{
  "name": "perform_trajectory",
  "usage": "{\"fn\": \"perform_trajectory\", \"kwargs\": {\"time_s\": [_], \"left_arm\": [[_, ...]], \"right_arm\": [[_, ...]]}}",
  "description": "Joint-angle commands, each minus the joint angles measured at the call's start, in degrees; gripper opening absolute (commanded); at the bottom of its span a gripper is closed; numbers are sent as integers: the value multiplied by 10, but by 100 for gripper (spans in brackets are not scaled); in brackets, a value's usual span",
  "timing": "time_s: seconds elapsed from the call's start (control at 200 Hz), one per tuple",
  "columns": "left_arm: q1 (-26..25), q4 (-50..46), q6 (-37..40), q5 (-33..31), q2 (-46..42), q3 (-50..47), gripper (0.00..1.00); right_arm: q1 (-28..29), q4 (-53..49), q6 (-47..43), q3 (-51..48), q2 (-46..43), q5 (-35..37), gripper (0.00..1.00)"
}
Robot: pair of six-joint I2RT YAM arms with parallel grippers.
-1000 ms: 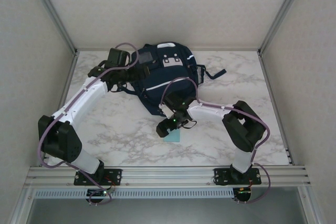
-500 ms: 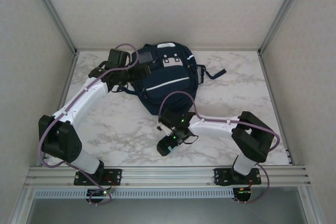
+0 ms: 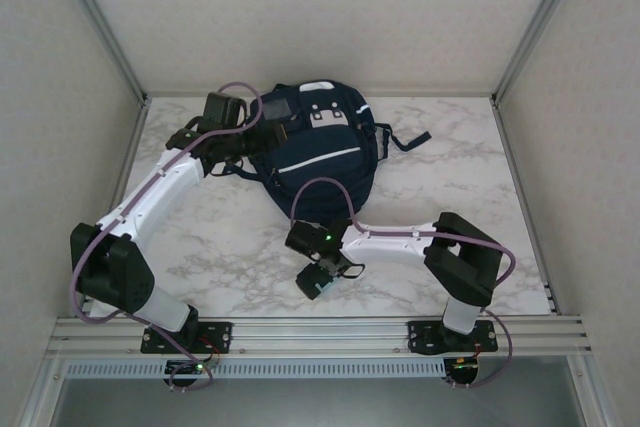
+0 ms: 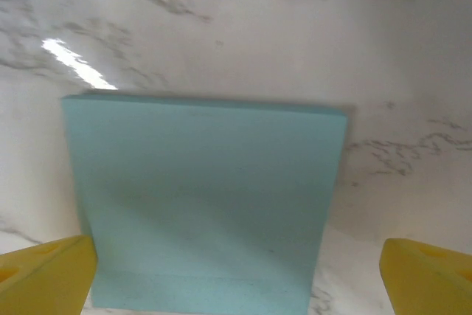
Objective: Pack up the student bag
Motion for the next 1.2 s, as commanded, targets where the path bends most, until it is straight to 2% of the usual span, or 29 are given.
{"fn": "perform_trajectory", "kwargs": {"time_s": [0.0,0.205,0.415,0.536,0.621,0.741,0.811,0.981,1.196], "left_arm": [[5,3,-10,1,-15,-4,100],[6,2,-9,1,-14,-3,100],[6,-2,-7,-1,-15,-3,100],[6,-1,-8,0,-14,-3,100],[6,-1,-11,1,-13,-2,100],[6,-2,-9,-2,-15,1,100],[6,-7,-6,-6,-14,4,100],[5,-11,1,-12,-12,11,100],[-23,-24,47,-37,2,28,100]], "right_arm": [[19,-14,21,22,15,6,99],[21,-19,32,27,38,-2,99],[20,-56,51,31,60,58,99],[20,-48,51,24,64,37,98],[20,-44,54,23,70,29,92],[20,-44,55,30,67,39,75],[16,-44,53,35,55,36,69],[-22,-43,59,41,6,11,62],[-125,-65,67,44,-87,-4,63]]}}
